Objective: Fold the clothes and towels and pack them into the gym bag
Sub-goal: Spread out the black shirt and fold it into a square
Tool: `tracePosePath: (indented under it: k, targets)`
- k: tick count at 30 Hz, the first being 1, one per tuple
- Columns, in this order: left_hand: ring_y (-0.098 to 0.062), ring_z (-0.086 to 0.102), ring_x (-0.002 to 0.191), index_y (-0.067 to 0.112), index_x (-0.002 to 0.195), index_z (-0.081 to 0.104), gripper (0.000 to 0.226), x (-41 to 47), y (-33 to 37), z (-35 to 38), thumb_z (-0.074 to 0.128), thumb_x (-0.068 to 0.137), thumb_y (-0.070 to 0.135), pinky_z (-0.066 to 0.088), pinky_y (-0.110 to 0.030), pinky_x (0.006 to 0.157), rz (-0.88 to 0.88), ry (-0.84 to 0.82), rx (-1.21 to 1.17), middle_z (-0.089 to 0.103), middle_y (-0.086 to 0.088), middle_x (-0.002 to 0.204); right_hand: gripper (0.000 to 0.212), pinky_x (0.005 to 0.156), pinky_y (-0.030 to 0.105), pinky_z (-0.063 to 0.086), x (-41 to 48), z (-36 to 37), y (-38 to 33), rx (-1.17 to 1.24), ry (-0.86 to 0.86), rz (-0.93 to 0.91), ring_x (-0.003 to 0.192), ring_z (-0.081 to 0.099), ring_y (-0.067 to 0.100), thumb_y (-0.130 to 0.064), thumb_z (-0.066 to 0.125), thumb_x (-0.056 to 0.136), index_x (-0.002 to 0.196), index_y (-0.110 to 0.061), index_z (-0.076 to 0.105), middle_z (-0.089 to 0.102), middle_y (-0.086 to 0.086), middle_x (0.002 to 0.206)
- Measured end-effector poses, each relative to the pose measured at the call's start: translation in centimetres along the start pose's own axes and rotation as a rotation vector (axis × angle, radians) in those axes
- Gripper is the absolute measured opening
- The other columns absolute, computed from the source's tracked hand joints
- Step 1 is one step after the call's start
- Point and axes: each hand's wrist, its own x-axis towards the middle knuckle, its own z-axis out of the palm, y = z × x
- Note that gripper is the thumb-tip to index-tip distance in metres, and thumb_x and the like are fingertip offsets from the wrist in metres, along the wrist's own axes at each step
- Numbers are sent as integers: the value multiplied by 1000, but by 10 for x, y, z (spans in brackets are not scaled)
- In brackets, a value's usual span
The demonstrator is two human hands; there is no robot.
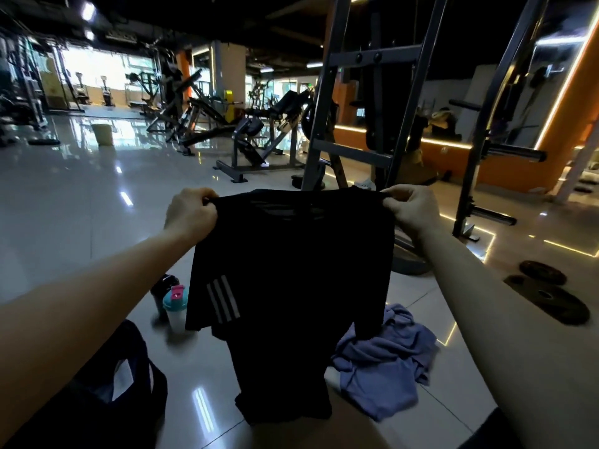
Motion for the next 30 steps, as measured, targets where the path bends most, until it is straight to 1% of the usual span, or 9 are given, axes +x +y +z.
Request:
tracePosePath:
  k: [3,7,9,13,16,20,24,27,30]
  targets:
    - [-34,63,87,14,112,71,32,-15,23,-27,49,91,4,50,-40,75,41,164,24,70,-14,96,24,75,21,57,-22,-7,-30,19,85,-129,87,69,7,-4,59,97,94,-25,69,71,-3,94]
    - [-37,63,78,14,98,66,18,-36,46,-68,51,91,6,43,-37,66,257,248,185,66,-16,83,23,74,28,57,-48,-15,-65,53,337,-226,81,68,14,-5,56,94,92,-23,71,70,0,89]
    - [-39,64,80,13,92,66,18,-44,54,-87,52,87,4,43,-37,66,316,305,221,68,-19,85,23,68,26,51,-61,-16,-77,45,419,-286,74,63,7,-6,53,94,90,-22,69,67,-4,82]
    - [-34,57,73,8,81,65,22,-61,71,-116,46,81,-2,38,-36,63,246,430,40,62,-17,74,20,58,13,40,-90,-16,-99,68,537,-425,59,54,-2,-1,52,88,81,-9,68,60,-8,66]
    - [-31,52,71,8,79,62,23,-66,80,-130,42,77,-4,33,-34,63,194,507,-55,57,-14,73,18,47,18,35,-102,-20,-114,200,522,-511,49,45,5,3,52,85,71,2,63,51,-8,53]
    - [-36,59,77,6,84,71,30,-58,87,-132,42,77,1,40,-34,65,189,623,-115,67,-16,80,20,46,27,32,-98,-25,-122,260,537,-562,49,42,15,3,51,83,64,5,56,47,5,53]
    - [-28,52,68,8,74,64,24,-48,76,-109,44,86,12,31,-31,55,189,516,-44,56,-10,70,25,47,22,32,-76,-17,-94,175,550,-461,45,41,7,-3,53,83,58,-1,53,45,-8,46]
    - [-36,60,78,10,82,64,34,-42,38,-60,38,82,32,43,-36,65,179,261,141,65,-20,81,36,50,26,32,-52,4,-31,-81,475,-228,44,42,4,-14,57,85,50,-16,48,45,-11,42]
    - [-40,62,91,17,84,58,33,-50,-17,9,34,76,38,39,-38,71,150,-52,281,67,-24,96,33,61,34,36,-34,35,63,-346,312,30,60,51,19,-22,58,85,56,-10,52,50,-2,53]
